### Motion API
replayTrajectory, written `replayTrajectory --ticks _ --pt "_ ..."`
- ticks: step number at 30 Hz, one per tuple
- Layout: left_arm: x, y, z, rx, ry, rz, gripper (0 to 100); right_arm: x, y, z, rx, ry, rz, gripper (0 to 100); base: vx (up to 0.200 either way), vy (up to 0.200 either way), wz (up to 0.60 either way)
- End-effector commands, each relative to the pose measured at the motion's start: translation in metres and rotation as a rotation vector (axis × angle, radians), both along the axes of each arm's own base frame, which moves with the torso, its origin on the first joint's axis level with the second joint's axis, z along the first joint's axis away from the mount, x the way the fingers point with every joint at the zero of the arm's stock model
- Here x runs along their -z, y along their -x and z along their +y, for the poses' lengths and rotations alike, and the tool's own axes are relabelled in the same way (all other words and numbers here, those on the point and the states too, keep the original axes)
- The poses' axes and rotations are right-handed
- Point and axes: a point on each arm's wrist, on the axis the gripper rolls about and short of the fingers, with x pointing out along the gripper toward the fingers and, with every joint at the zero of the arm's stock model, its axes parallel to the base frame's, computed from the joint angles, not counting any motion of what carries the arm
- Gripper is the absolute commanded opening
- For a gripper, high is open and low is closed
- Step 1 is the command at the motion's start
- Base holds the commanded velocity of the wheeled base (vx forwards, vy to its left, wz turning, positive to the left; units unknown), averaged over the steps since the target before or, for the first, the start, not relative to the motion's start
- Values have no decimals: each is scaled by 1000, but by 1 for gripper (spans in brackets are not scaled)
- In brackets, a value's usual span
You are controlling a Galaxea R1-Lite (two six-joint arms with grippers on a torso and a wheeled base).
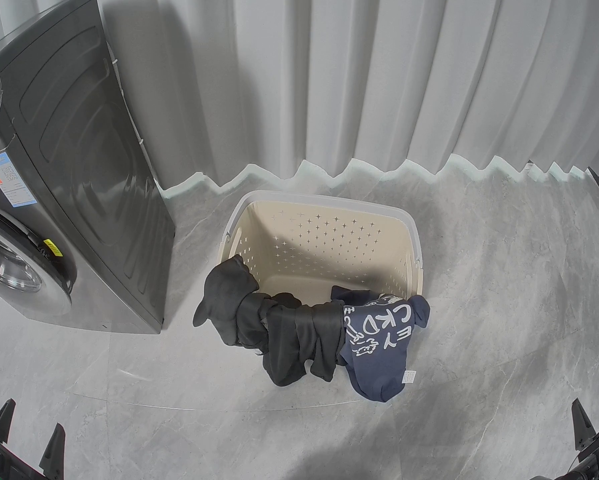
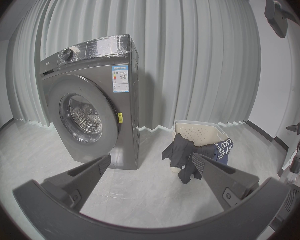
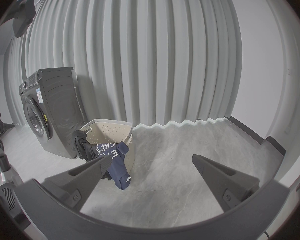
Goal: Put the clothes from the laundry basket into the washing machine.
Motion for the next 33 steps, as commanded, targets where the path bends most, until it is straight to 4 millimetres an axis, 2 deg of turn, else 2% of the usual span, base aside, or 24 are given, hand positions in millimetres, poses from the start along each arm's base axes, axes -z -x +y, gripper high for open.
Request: replayTrajectory --ticks 1,33 --pt "4 -1 0 -1 0 8 100 5 0 0 1 0 5 100 0 200 0" --pt "4 -1 0 1 3 8 100 5 0 0 1 2 5 100 0 200 0"
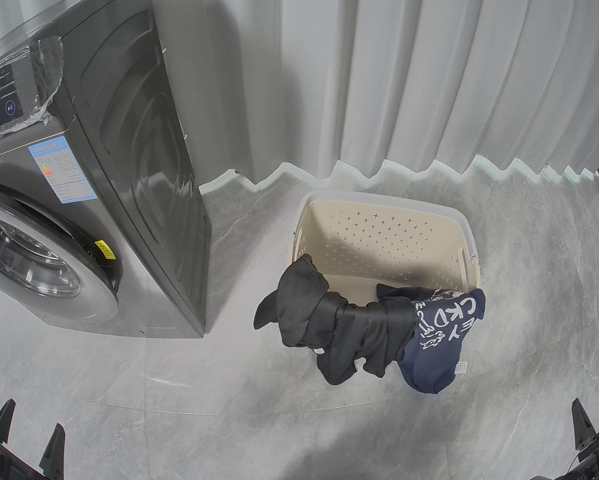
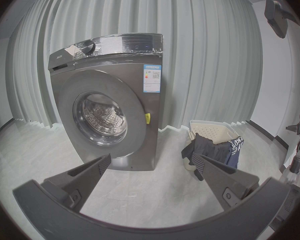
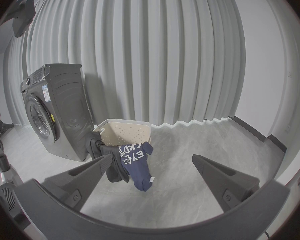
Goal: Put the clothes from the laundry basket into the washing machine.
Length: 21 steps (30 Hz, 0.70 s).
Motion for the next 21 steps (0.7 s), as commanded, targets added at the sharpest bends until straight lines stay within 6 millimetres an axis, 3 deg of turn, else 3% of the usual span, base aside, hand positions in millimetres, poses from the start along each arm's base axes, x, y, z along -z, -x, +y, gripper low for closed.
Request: replayTrajectory --ticks 1,21 --pt "4 -1 0 -1 1 8 100 5 0 0 0 0 5 100 0 200 0" --pt "4 -1 0 -1 1 8 100 5 0 0 0 -1 5 100 0 200 0"
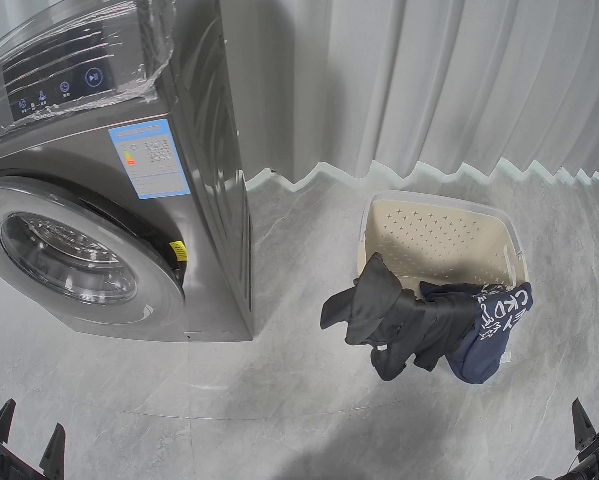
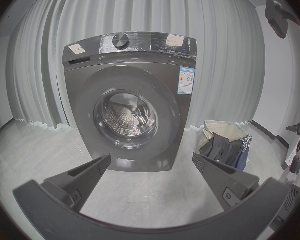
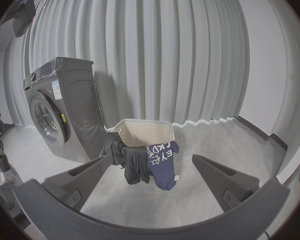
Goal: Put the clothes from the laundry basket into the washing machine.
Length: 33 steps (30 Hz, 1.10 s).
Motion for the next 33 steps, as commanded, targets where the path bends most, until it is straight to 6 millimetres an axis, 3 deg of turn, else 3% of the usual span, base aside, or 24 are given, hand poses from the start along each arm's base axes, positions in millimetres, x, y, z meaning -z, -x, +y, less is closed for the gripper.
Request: replayTrajectory --ticks 1,23,33 --pt "4 -1 0 1 1 7 100 5 0 0 1 -1 5 100 0 200 0" --pt "4 -1 0 1 1 7 100 5 0 0 1 -1 4 100 0 200 0" --pt "4 -1 0 -1 -1 7 100 5 0 0 1 -1 5 100 -20 0 0"
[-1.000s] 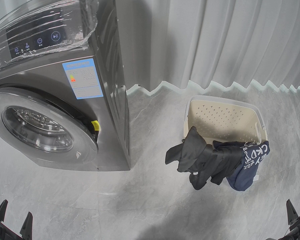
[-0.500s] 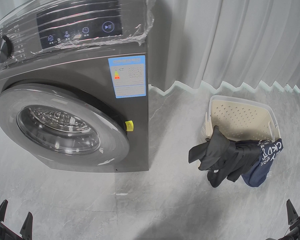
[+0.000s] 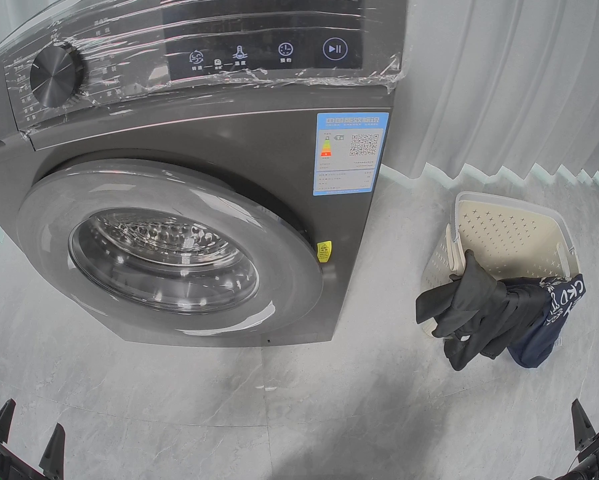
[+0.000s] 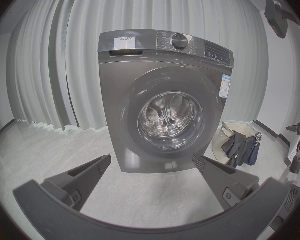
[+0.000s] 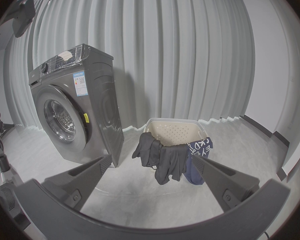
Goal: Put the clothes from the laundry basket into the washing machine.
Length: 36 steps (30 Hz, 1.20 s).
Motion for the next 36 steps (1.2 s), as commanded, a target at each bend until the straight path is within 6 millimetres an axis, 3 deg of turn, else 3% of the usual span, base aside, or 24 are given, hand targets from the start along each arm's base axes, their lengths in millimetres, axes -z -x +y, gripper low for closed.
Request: replayTrajectory --ticks 1,23,32,36 --pt "4 -1 0 -1 0 7 100 5 0 0 0 0 5 100 -200 0 0" --pt "4 -1 0 -1 2 7 100 5 0 0 5 0 5 100 -9 0 82" --pt "4 -1 0 -1 2 7 100 5 0 0 3 0 5 100 0 200 0" --pt "4 -1 0 -1 2 7 100 5 0 0 6 0 5 100 0 0 0"
